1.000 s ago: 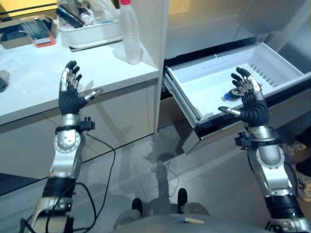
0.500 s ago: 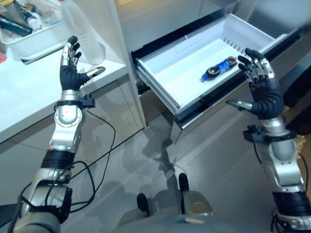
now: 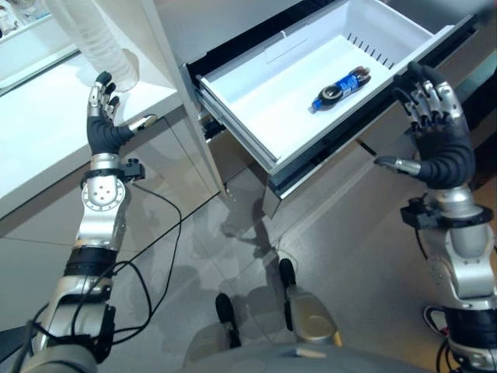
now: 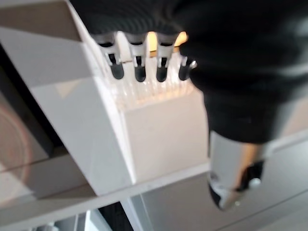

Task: Take the drinks into the refrigerator

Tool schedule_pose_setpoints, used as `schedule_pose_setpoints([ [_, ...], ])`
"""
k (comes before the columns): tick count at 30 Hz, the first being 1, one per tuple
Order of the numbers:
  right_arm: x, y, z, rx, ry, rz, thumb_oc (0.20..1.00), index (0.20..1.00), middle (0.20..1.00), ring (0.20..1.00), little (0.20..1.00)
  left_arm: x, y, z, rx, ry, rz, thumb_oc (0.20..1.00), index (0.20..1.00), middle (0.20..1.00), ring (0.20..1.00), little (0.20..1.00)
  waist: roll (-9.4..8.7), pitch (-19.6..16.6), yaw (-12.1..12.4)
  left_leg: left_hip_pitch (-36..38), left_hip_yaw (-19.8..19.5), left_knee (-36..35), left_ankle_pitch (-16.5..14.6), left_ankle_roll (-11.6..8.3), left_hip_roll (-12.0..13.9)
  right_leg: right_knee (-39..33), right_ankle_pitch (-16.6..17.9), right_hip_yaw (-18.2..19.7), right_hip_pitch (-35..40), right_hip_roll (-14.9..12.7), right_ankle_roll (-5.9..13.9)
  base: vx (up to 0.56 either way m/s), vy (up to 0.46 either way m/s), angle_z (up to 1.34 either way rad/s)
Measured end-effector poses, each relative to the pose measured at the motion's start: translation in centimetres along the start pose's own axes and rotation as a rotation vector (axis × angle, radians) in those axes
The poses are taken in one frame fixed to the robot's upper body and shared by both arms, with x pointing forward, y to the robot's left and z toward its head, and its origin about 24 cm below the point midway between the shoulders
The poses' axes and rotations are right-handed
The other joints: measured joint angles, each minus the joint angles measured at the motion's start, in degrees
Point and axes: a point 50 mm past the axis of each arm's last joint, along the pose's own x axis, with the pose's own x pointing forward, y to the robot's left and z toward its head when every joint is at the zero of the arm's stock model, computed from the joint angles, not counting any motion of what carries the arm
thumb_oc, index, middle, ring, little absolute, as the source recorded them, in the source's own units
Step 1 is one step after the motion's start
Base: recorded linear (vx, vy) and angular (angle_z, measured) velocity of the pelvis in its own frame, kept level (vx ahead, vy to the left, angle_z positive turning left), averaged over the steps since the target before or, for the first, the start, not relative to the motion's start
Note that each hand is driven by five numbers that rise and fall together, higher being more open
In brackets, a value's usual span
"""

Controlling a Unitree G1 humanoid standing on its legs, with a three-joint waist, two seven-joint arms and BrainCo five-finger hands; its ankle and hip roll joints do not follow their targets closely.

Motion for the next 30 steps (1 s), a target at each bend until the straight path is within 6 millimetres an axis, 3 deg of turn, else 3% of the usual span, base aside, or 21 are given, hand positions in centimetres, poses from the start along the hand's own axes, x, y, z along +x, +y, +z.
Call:
schedule_pose_setpoints([
  [8, -0.2, 0.1, 0.0, 0.003, 0.005, 0.012, 1.000, 1.000, 1.000, 1.000, 1.000, -0.6, 1.6, -0.4, 0.009, 0.016, 0.077, 1.000, 1.000, 1.000, 1.000, 1.000, -0.21, 0.11, 0.00, 0.01, -0.02, 0.00, -0.04, -0.06, 0.05, -0.01, 0.01, 0.00, 0.04, 0.05, -0.01, 0.00, 0.000, 0.00],
  [19, -0.1, 0.1, 0.0, 0.010, 0.004, 0.028, 1.000, 1.000, 1.000, 1.000, 1.000, -0.8, 2.1, -0.4, -0.004, 0.013, 0.144, 1.000, 1.000, 1.000, 1.000, 1.000, -0.76, 0.29, 1.32, 0.00, -0.16, 0.12, -0.04, -0.07, 0.11, -0.02, 0.01, -0.12, 0.18, 0.05, -0.02, 0.00, 0.000, 0.00],
  [24, -0.1, 0.2, 0.0, 0.009, 0.004, 0.033, 1.000, 1.000, 1.000, 1.000, 1.000, -0.2, 2.1, 0.1, -0.008, -0.001, 0.161, 1.000, 1.000, 1.000, 1.000, 1.000, -1.30, 0.52, 1.17, -0.05, -0.16, 0.11, -0.04, -0.07, 0.12, -0.02, 0.01, -0.12, 0.10, 0.06, -0.02, 0.00, 0.000, 0.00],
  [30, -0.1, 0.1, 0.0, 0.013, 0.008, 0.046, 1.000, 1.000, 1.000, 1.000, 1.000, 2.2, 2.5, 0.7, 0.024, -0.004, 0.168, 1.000, 1.000, 1.000, 1.000, 1.000, -1.42, 0.55, 0.61, -0.84, -0.20, 0.23, -0.03, -0.10, 0.16, -0.05, 0.02, -0.18, -0.61, 0.05, -0.04, 0.00, 0.000, 0.00],
])
